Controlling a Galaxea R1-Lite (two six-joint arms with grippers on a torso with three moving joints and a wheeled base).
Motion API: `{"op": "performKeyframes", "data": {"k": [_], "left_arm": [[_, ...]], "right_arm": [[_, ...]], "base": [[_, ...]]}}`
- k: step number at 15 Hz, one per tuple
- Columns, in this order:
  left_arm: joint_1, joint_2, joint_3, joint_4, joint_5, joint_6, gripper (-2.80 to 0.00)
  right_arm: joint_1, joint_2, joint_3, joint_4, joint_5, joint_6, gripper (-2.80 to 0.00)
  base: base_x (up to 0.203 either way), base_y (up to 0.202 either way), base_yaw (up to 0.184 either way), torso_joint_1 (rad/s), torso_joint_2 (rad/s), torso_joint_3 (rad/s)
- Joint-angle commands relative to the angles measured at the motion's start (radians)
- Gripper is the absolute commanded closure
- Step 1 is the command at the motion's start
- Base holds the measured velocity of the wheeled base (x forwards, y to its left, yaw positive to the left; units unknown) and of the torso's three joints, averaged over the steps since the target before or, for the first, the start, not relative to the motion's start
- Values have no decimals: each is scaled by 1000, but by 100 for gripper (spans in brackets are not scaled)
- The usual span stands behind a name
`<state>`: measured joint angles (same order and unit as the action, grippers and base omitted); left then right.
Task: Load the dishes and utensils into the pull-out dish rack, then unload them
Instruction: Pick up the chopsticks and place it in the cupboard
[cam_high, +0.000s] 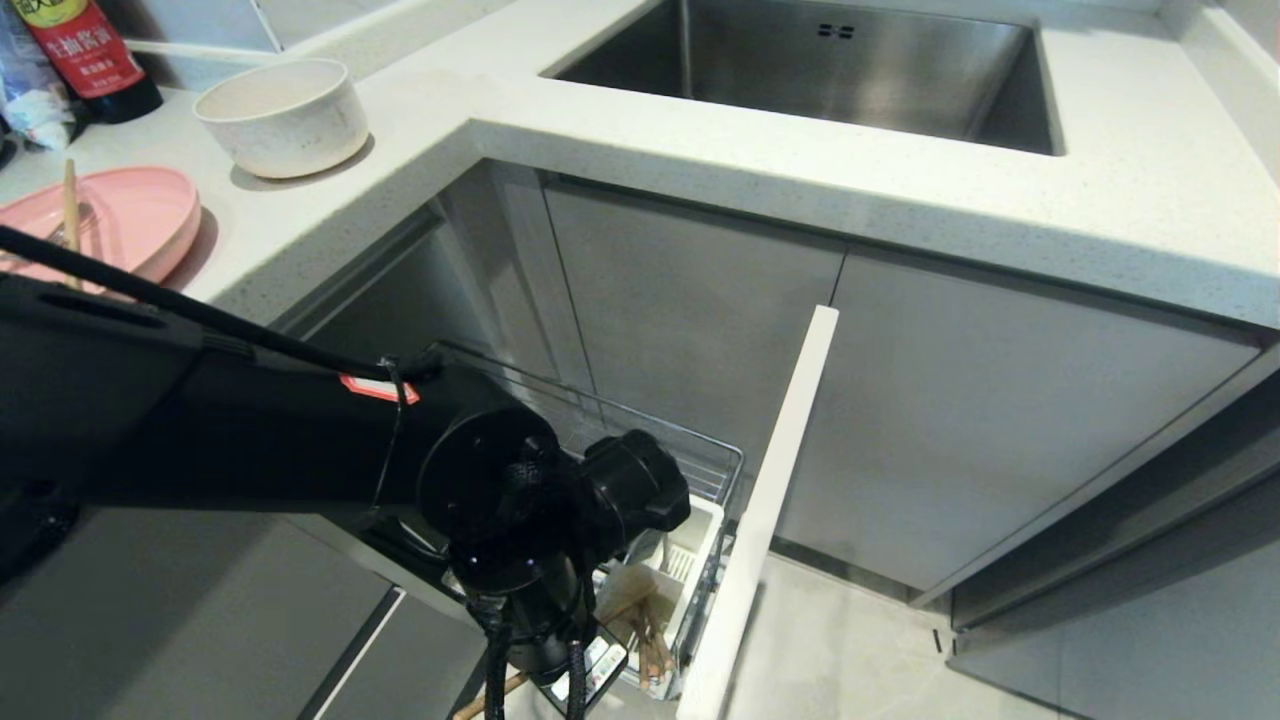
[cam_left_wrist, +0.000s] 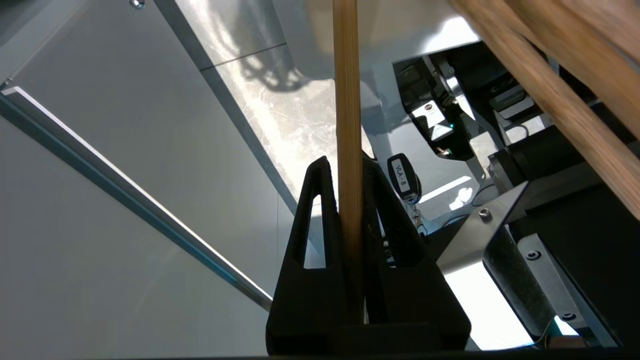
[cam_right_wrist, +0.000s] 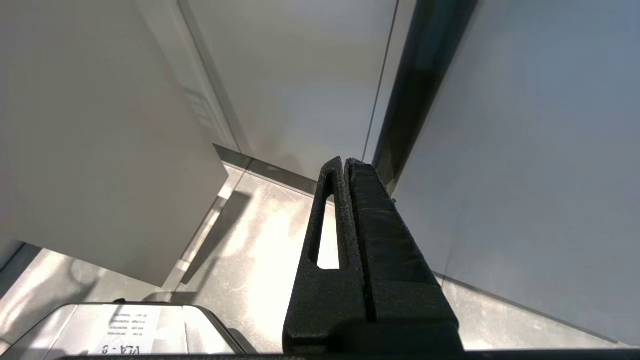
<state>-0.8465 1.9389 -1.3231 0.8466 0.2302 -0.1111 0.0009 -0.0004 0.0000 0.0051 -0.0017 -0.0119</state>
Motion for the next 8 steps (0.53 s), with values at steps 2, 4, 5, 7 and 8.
{"op": "performKeyframes", "data": {"k": [2,4,5,7,8], "left_arm": [[3,29,-12,5,1,-1,0],[6,45,-21,5,1,-1,0],[6,49,-25,5,0,-1,0],[6,61,-34,5,-1,-1,0],[6,67,-37,5,0,-1,0]], "right_arm": [[1,0,0,-1,0,0,0],[1,0,0,1,0,0,0],[1,0,0,0,1,0,0],[1,0,0,1,0,0,0],[1,-1,0,0,0,0,0]], "base": [[0,0,0,0,0,0],[0,0,0,0,0,0],[0,0,0,0,0,0],[0,0,0,0,0,0],[0,0,0,0,0,0]]}}
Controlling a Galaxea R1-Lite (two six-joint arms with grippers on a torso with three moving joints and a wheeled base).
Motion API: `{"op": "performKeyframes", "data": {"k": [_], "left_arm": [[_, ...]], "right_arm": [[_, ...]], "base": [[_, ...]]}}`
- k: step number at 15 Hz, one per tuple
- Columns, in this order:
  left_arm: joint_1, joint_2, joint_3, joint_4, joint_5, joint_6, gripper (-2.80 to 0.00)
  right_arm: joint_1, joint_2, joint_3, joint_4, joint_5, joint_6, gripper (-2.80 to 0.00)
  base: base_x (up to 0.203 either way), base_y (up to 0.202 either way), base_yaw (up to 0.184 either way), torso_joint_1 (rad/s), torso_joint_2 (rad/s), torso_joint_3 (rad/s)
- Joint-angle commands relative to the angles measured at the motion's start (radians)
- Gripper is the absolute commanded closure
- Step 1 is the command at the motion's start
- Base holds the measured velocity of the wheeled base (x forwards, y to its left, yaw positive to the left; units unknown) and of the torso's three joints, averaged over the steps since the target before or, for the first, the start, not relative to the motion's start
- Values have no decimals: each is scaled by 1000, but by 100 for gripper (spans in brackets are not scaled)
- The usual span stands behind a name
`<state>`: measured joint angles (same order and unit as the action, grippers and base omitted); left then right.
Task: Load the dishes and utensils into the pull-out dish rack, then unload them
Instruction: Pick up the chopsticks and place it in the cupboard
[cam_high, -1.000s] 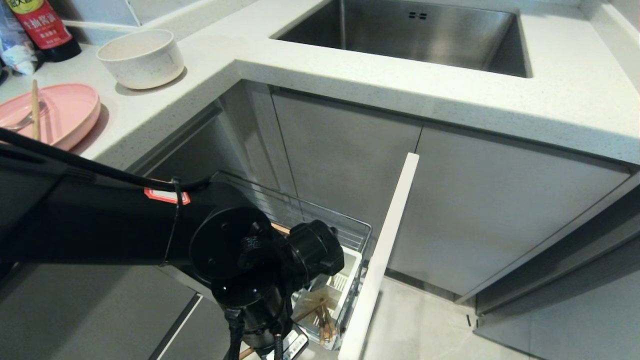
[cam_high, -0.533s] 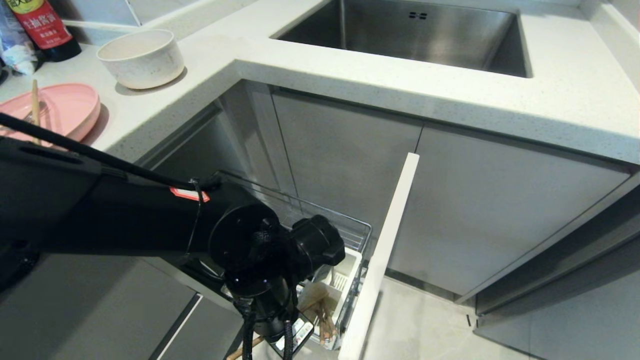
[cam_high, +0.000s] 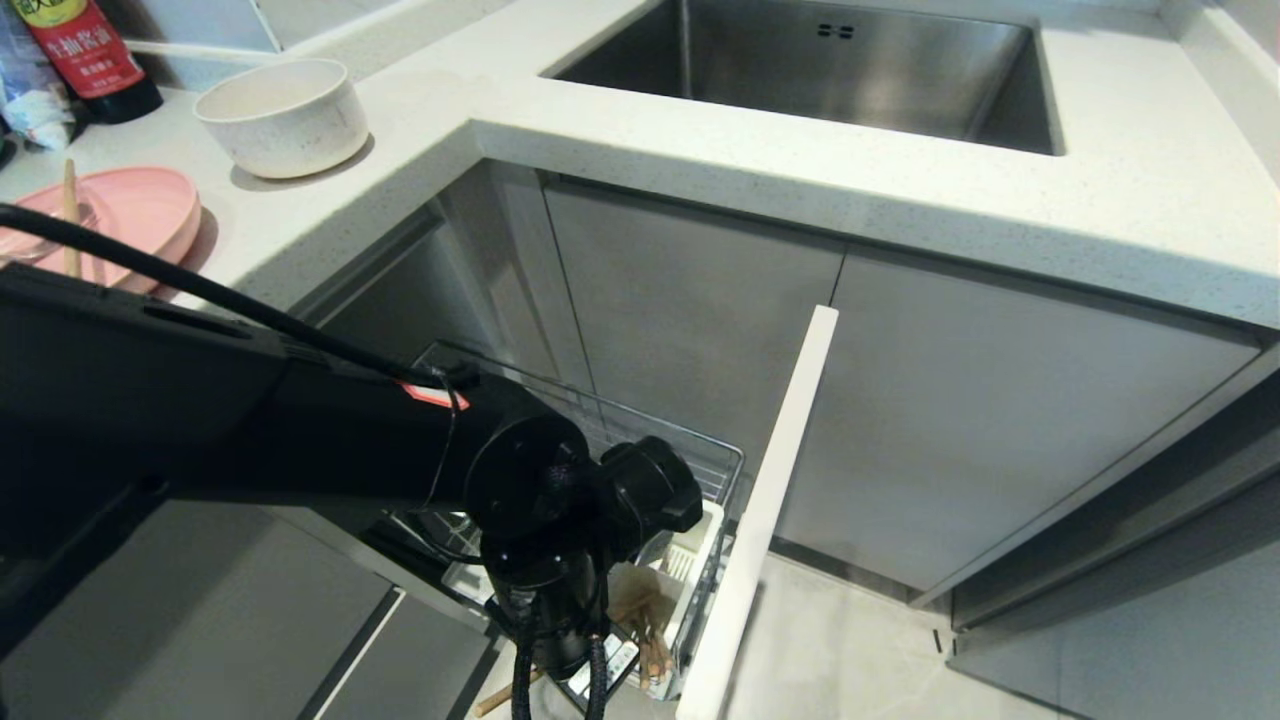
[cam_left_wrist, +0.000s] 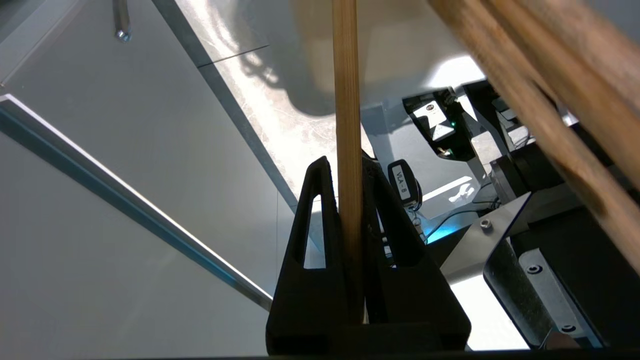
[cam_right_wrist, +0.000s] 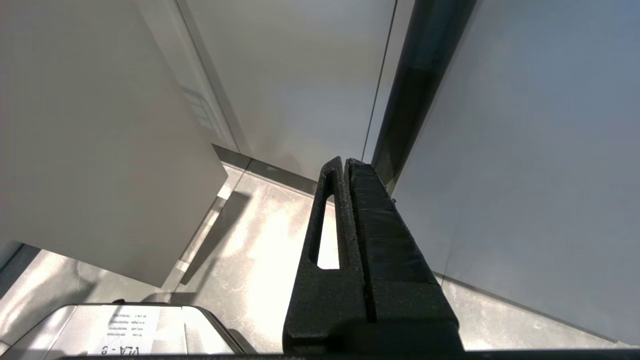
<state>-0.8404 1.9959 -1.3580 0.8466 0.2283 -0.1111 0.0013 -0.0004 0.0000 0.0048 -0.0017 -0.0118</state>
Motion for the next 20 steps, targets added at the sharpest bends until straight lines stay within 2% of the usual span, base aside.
{"op": "performKeyframes", "data": {"k": [1,2,3,10,14,20], "left_arm": [[-1,11,-4,6,1,0,0],[-2,9,-6,5,2,1,-217],[-2,6,-6,6,2,1,-280],[-3,-7,-15,8,3,-2,-280],[-3,-69,-14,8,11,-8,-280],[-3,-193,-9,9,109,-49,-280]], "right_arm": [[0,-1,0,0,0,-1,0],[0,0,0,0,0,-1,0],[0,0,0,0,0,-1,0],[0,0,0,0,0,-1,0],[0,-1,0,0,0,-1,0],[0,0,0,0,0,-1,0]], "base": [[0,0,0,0,0,0],[0,0,0,0,0,0],[0,0,0,0,0,0],[0,0,0,0,0,0],[0,0,0,0,0,0],[0,0,0,0,0,0]]}}
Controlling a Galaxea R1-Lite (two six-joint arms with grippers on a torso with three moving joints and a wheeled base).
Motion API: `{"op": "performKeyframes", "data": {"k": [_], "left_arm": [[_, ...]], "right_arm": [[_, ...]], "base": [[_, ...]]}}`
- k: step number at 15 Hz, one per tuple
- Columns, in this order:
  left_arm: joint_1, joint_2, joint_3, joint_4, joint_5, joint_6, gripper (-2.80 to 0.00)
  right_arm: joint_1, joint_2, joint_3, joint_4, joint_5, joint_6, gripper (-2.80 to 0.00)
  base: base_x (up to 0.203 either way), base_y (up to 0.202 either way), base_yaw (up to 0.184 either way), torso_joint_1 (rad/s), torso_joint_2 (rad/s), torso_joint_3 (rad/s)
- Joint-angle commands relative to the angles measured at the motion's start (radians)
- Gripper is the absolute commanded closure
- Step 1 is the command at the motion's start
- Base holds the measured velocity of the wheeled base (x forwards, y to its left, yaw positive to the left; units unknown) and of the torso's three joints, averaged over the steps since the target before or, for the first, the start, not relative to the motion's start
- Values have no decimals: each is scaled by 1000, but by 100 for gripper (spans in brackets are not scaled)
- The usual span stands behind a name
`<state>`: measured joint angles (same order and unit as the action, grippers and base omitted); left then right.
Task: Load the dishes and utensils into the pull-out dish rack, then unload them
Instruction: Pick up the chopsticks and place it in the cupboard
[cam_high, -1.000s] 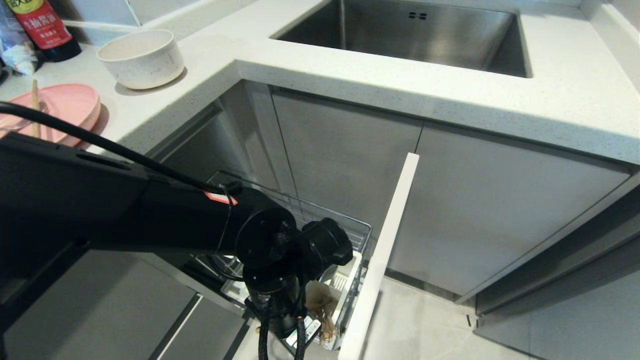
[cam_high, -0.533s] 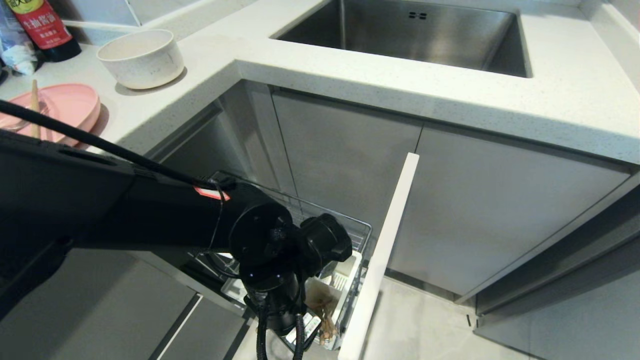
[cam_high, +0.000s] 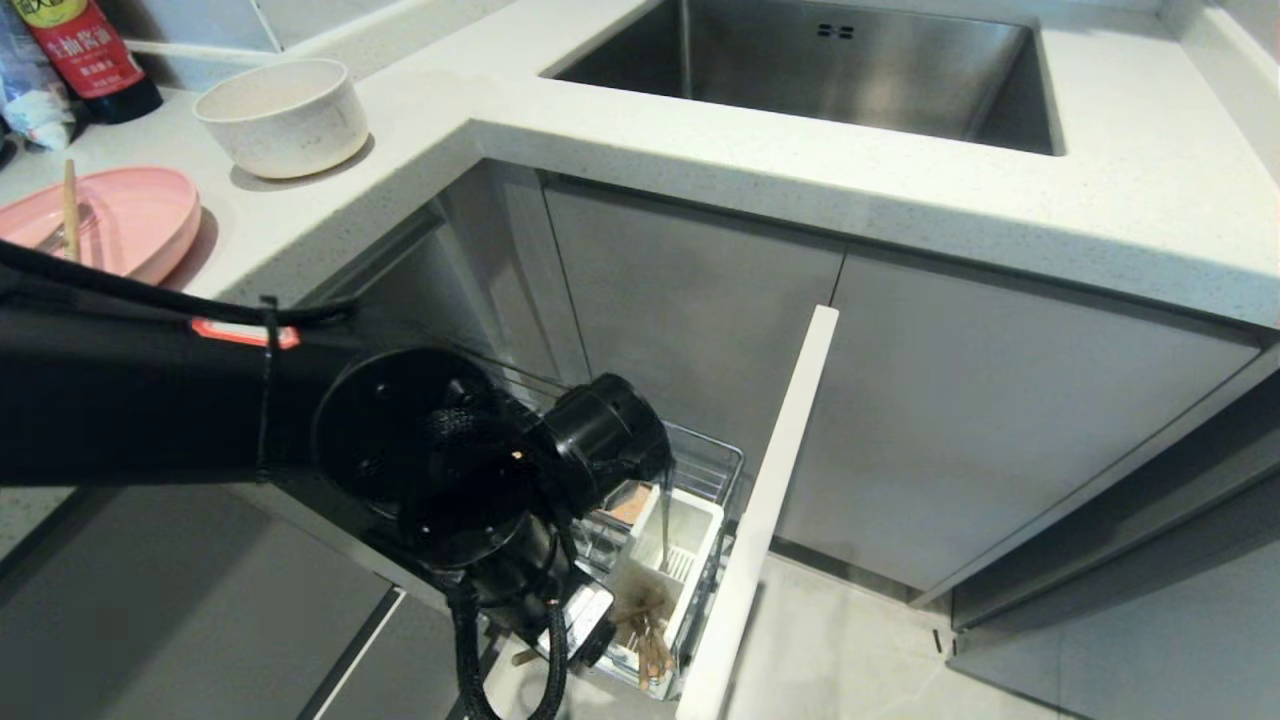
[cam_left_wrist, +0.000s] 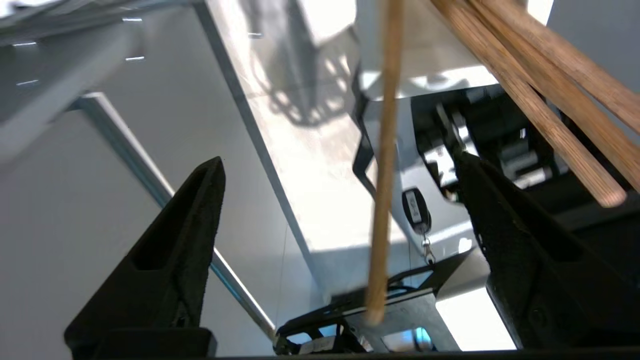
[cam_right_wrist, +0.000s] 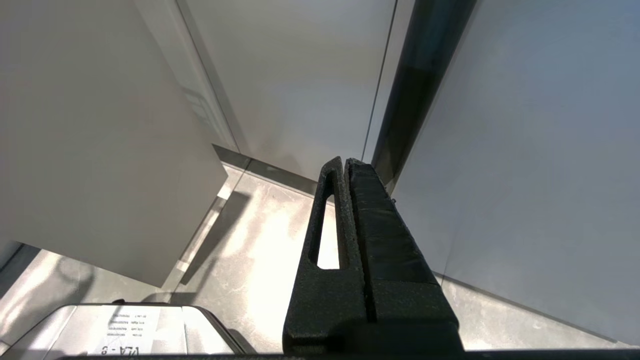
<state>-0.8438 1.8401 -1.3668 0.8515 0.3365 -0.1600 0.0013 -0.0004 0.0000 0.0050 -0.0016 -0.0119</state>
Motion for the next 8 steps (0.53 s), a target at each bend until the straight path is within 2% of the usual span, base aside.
{"op": "performKeyframes", "data": {"k": [1,2,5,8], "left_arm": [[0,-67,1,3,16,-6,-280],[1,-95,2,3,31,-8,0],[2,-177,4,3,92,-23,0],[3,-266,-3,-1,126,-29,0]], "right_arm": [[0,0,0,1,0,0,0],[0,0,0,0,0,0,0],[0,-1,0,0,0,0,0],[0,0,0,0,0,0,0]], "base": [[0,0,0,0,0,0],[0,0,0,0,0,0],[0,0,0,0,0,0],[0,0,0,0,0,0]]}}
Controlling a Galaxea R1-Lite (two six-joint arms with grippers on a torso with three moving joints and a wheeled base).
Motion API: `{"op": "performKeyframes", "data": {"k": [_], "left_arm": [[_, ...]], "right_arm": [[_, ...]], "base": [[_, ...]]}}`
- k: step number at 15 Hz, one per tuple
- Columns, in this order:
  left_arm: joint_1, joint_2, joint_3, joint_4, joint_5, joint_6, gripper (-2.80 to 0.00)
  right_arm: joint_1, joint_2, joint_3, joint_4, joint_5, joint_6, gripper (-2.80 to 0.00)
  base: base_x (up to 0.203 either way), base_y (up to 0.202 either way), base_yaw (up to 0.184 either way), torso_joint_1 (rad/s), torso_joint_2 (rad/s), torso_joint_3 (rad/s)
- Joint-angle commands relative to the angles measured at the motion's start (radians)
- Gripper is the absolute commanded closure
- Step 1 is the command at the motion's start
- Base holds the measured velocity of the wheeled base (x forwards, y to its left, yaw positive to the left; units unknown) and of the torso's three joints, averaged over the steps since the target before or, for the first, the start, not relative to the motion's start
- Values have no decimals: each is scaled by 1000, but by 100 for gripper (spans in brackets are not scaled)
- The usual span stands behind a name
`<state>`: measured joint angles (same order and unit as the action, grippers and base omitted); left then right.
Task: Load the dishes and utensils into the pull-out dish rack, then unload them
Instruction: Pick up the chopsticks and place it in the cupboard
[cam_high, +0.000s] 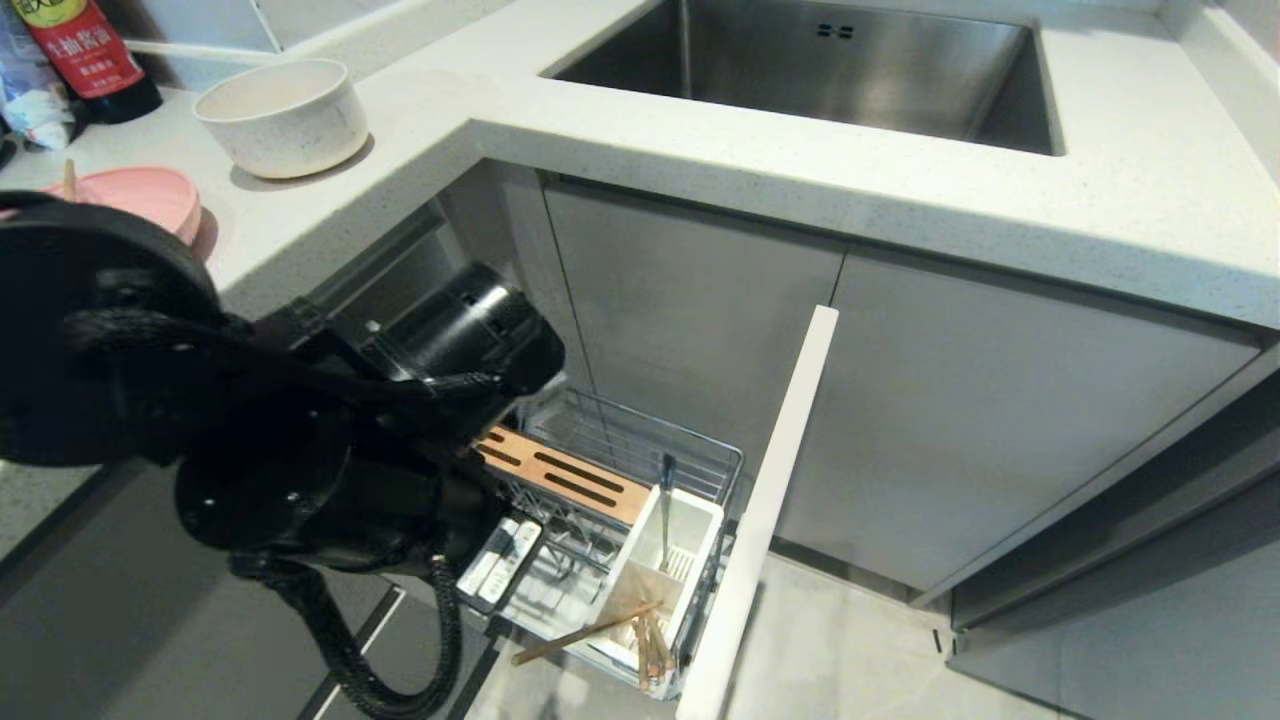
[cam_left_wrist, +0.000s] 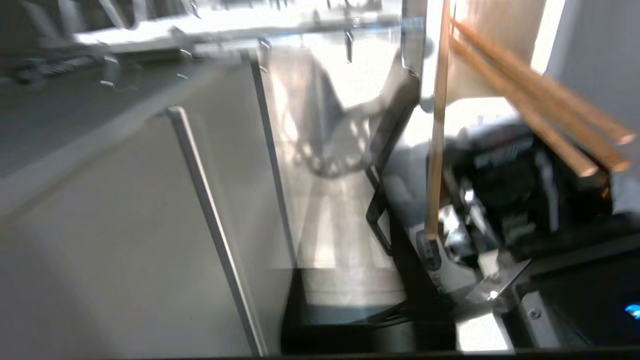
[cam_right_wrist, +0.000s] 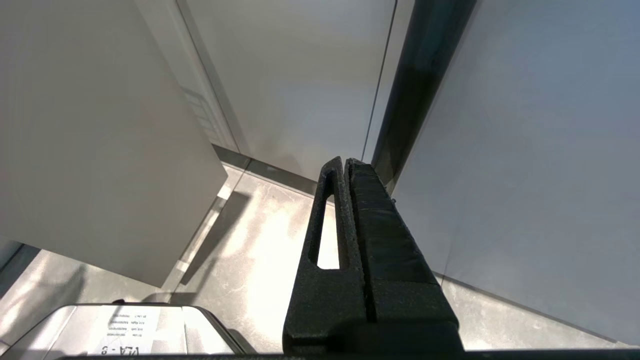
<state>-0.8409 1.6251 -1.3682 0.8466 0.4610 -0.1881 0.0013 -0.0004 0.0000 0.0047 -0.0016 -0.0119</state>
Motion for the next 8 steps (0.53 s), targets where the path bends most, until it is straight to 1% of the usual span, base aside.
{"op": "performKeyframes", "data": {"k": [1,5,7,8], "left_arm": [[1,-82,-11,0,10,-2,0],[22,-232,-71,-59,21,-15,0],[58,-294,-101,-116,24,-15,0],[90,-323,-116,-163,25,-14,0]], "right_arm": [[0,0,0,0,0,0,0],[0,-1,0,0,0,0,0],[0,0,0,0,0,0,0],[0,0,0,0,0,0,0]], "base": [[0,0,0,0,0,0],[0,0,0,0,0,0],[0,0,0,0,0,0],[0,0,0,0,0,0]]}}
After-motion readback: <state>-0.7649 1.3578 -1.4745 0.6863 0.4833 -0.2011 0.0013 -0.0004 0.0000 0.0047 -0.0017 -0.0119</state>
